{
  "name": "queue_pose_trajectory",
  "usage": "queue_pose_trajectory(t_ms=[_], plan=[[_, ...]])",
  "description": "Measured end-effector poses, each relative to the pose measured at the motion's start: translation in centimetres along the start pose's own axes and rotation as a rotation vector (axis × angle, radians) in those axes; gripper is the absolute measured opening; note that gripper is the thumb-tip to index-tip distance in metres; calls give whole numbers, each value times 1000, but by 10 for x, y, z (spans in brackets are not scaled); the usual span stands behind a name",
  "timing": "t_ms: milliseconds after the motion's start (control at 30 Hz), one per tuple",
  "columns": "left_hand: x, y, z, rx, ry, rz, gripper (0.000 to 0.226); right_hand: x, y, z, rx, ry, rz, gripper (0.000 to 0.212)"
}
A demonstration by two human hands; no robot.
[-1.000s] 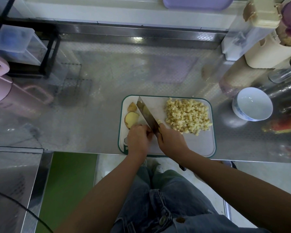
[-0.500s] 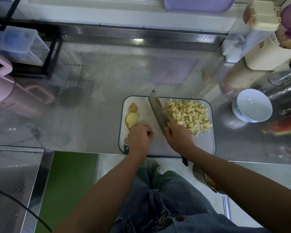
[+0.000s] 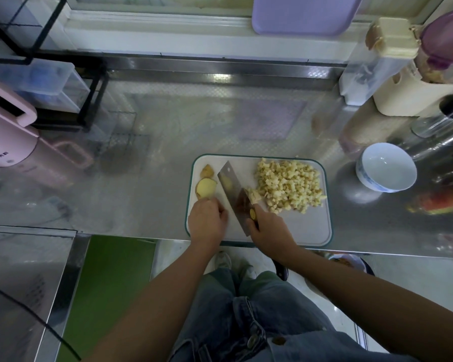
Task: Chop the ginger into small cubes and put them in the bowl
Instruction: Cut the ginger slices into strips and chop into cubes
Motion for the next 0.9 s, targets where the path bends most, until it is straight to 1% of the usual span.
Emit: queue_pose_trajectory(t_ms=[100, 167, 233, 300, 400, 467, 633, 733, 800, 867, 900], plan=[[3, 1, 2, 20, 2, -28, 17, -6, -2, 4, 19, -3, 23, 23], [4, 2, 3, 13, 13, -49, 18, -15, -12, 0, -30, 35, 21, 27], [3, 2, 3, 7, 27, -69, 19, -26, -26, -6, -91, 80, 46, 27], [0, 2, 3, 17, 37, -74, 19, -29, -34, -10, -116, 70, 53, 27], [-5, 3, 2, 43, 36, -81, 16, -23, -28, -7, -57, -19, 39, 30], [-7, 5, 2, 56, 44, -104, 20, -23, -22, -3, -8, -47, 74, 26], [-6, 7, 2, 68, 53, -131, 30, -43, -38, -10, -115, 70, 74, 24], [-5, 9, 3, 77, 50, -138, 37, -41, -41, -7, -93, -18, 36, 26], [-5, 10, 5, 73, 49, -157, 42, -38, -35, -2, -36, -84, 37, 20], [-4, 12, 7, 67, 47, -175, 46, -42, -30, 4, 0, -93, 72, 16], [-4, 13, 8, 68, 42, -180, 48, -46, -30, 5, -9, -71, 86, 17]])
Point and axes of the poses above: each hand's wrist, its own z-axis away from the middle knuckle, its own y-axis out of the palm, x = y × z, the point moved 1 cm from there along -z, towards the middle knuckle, and after that the axes turned 4 degrees about -y, right-handed, at the moved point
